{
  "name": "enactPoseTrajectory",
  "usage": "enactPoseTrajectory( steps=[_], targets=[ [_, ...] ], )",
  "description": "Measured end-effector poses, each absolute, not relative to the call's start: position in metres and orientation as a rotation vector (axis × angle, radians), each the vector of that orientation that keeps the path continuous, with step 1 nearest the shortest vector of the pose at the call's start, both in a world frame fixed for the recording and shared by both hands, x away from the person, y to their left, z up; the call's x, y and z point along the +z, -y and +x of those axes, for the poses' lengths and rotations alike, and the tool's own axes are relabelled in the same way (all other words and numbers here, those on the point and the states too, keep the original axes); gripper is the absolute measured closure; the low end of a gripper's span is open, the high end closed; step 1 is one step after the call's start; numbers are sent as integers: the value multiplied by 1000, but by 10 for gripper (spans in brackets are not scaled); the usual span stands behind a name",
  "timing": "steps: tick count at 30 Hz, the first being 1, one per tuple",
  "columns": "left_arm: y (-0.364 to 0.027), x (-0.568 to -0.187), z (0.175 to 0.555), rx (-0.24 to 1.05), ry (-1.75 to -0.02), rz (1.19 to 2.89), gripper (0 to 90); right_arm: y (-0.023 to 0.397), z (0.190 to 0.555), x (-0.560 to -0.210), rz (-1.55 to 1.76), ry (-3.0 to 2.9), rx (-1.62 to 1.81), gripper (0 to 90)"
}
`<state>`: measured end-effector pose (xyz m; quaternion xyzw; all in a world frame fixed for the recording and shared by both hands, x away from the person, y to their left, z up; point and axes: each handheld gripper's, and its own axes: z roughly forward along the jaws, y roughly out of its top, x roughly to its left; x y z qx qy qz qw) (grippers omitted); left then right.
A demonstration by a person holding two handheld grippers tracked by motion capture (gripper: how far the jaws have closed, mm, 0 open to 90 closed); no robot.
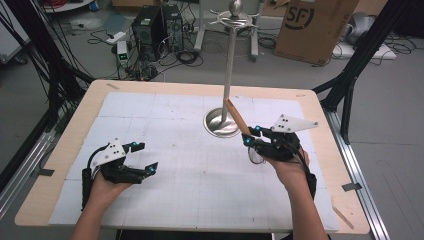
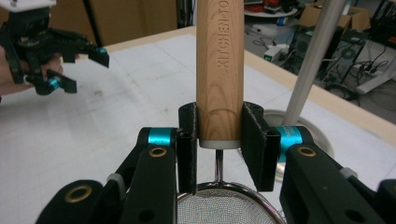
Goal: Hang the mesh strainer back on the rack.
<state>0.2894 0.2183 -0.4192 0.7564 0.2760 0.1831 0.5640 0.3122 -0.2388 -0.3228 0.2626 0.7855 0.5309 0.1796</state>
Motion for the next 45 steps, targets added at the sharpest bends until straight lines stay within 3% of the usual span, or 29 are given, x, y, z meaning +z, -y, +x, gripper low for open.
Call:
enactPoseTrajectory(
  steps=[45],
  targets=[
    [-218, -421, 290, 426, -655, 1786, 151, 284, 371, -212, 698, -2057, 1529, 684]
  ],
)
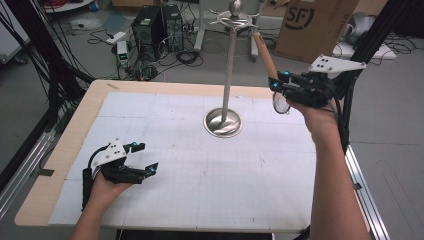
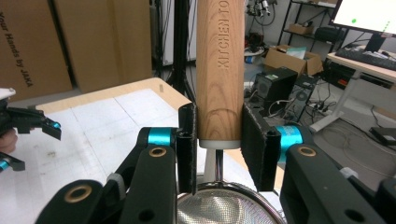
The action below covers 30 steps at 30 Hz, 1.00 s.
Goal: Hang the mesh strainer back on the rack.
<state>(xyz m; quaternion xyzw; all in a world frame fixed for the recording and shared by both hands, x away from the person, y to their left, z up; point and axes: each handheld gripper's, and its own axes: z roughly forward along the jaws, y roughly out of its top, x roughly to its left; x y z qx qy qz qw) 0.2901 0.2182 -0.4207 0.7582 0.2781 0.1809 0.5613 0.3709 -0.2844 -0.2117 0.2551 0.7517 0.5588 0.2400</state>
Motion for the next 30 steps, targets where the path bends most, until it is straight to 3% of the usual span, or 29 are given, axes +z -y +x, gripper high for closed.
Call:
enactPoseTrajectory(
  steps=[30],
  targets=[
    [-220, -421, 290, 426, -659, 1779, 151, 283, 400, -202, 773, -2025, 1516, 684]
  ],
)
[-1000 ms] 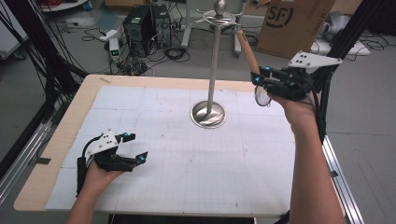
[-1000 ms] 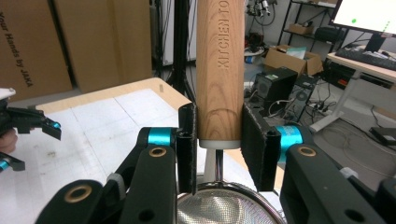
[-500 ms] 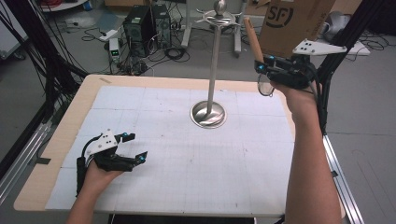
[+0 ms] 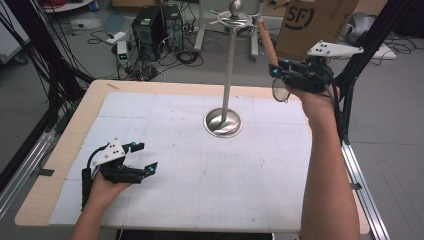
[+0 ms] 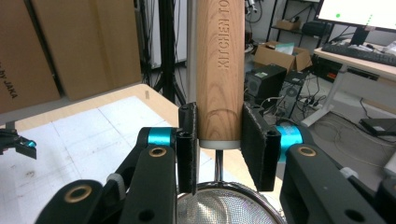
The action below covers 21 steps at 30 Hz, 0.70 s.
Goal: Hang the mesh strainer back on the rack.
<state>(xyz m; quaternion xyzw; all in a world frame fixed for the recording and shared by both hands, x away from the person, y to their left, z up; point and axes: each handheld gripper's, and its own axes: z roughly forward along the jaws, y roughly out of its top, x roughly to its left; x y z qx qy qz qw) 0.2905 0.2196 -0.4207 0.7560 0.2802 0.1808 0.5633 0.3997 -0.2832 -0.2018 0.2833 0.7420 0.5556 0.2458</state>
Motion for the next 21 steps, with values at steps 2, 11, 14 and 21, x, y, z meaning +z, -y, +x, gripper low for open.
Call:
enactPoseTrajectory(
  steps=[2, 11, 14, 21],
  targets=[
    [-220, -421, 291, 425, -659, 1782, 151, 281, 400, -203, 775, -2038, 1514, 684],
    [-220, -421, 290, 425, -660, 1780, 151, 266, 403, -207, 750, -2071, 1510, 684],
    [-220, -420, 291, 424, -658, 1779, 150, 260, 405, -209, 755, -2079, 1497, 683],
    [-220, -421, 291, 422, -658, 1775, 151, 249, 410, -212, 779, -2096, 1458, 682]
  ],
)
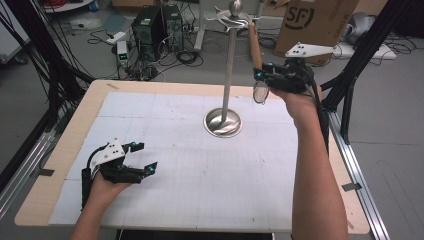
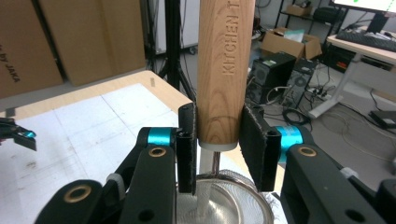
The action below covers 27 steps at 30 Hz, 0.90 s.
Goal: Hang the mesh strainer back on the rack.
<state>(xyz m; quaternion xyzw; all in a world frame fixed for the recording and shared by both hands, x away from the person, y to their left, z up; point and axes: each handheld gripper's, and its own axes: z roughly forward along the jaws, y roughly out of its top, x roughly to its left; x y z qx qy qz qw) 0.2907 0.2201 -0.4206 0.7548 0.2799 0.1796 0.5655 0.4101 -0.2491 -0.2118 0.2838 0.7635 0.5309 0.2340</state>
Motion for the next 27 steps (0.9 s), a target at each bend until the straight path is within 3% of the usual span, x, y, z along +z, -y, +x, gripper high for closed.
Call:
enactPoseTrajectory(
  steps=[27],
  targets=[
    [-222, -420, 290, 422, -653, 1763, 151, 223, 423, -216, 854, -2097, 1353, 678]
  ],
)
